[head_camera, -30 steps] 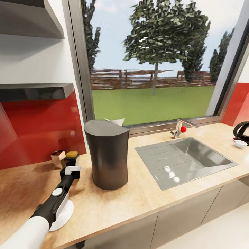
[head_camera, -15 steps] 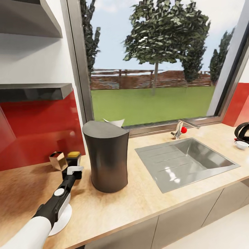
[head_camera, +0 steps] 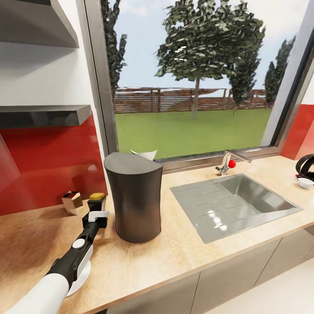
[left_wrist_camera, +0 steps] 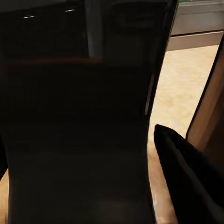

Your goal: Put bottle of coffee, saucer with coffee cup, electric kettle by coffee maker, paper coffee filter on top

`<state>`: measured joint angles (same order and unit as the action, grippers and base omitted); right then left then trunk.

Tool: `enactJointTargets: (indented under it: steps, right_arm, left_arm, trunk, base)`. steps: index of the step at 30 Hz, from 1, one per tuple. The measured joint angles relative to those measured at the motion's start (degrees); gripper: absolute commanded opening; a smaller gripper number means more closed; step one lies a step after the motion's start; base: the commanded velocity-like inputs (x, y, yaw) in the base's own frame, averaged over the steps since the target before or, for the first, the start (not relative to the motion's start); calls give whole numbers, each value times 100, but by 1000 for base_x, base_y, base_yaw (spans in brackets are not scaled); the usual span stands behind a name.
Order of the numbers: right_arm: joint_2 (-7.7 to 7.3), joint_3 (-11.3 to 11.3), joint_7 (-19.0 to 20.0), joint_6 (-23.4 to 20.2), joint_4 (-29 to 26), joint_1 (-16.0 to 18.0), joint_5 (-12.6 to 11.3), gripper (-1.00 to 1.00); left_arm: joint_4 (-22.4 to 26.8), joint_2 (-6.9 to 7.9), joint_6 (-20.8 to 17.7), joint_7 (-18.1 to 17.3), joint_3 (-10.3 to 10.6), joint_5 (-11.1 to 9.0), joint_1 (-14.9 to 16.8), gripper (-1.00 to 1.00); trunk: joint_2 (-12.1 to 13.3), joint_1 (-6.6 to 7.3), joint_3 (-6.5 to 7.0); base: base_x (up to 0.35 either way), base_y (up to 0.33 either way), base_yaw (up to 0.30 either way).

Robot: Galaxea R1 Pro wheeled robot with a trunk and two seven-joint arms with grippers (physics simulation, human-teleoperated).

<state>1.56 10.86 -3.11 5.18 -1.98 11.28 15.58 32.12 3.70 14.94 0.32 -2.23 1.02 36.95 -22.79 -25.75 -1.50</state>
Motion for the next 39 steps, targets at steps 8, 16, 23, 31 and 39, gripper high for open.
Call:
enactJointTargets:
  steps: [8, 16, 23, 31, 39]
  right_arm:
    - [0, 0, 0, 0, 1, 0, 0, 100]
    - [0, 0, 1, 0, 2, 0, 0, 100]
    - [0, 0, -1, 0, 1, 0, 0, 100]
    - [0, 0, 0, 0, -2, 0, 1, 100]
    - [0, 0, -1, 0, -1, 0, 0, 100]
  left_arm:
    - [0, 0, 0, 0, -7, 1, 0, 100]
    - [0, 0, 15, 0, -8, -6, 0, 100]
    - [0, 0, 21, 0, -9, -7, 0, 100]
    - [0, 0, 19, 0, -8, -7, 0, 100]
    - [0, 0, 24, 0, -17, -7, 0, 100]
  trunk:
    - [0, 0, 0]
    - [0, 0, 0]
    - [0, 0, 0]
    - [1, -3, 0]
    - [1, -3, 0]
  base:
    - [0, 0, 0]
    - [0, 0, 0]
    - [0, 0, 0]
    - [-107, 0, 0]
    - [-329, 0, 0]
